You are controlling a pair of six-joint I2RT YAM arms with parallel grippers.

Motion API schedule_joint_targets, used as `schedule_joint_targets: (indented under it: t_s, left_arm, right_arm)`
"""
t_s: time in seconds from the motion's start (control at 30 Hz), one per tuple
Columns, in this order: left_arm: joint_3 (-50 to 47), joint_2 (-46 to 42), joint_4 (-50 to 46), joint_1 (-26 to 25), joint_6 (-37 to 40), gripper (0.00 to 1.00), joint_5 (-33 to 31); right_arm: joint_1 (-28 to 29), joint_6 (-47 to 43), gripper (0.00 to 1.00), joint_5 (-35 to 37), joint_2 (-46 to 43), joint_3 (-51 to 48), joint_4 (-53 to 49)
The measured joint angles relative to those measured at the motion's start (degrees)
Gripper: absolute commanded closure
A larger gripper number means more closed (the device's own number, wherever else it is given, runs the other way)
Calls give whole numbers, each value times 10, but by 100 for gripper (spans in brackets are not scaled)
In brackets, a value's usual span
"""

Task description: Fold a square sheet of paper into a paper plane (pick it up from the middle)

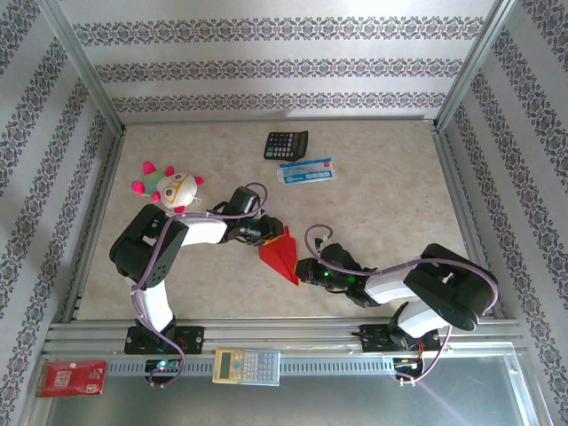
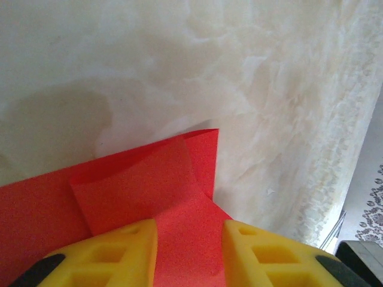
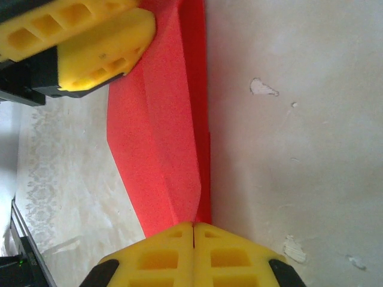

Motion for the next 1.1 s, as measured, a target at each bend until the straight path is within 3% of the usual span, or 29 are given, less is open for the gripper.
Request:
schedule_joint_targets:
  t_s: [0.23,0.47,0.77,1.1]
  left_arm:
    - [-10,-88,-1,6,-2,59,6]
    - [-77,-156,-37,15,-1,71,2]
    - [-102,-140,-75,15,14,89,-2]
    - [-102,-96,-75,15,30,94,-2]
  right_arm:
    - [0,-3,95,0,-15,0,-22]
    - [0,-18,85,0,-29,5,-49]
    - [0,-46,82,-2,-28,49,-79]
    - [0,-92,79,-7,-4,119,-126]
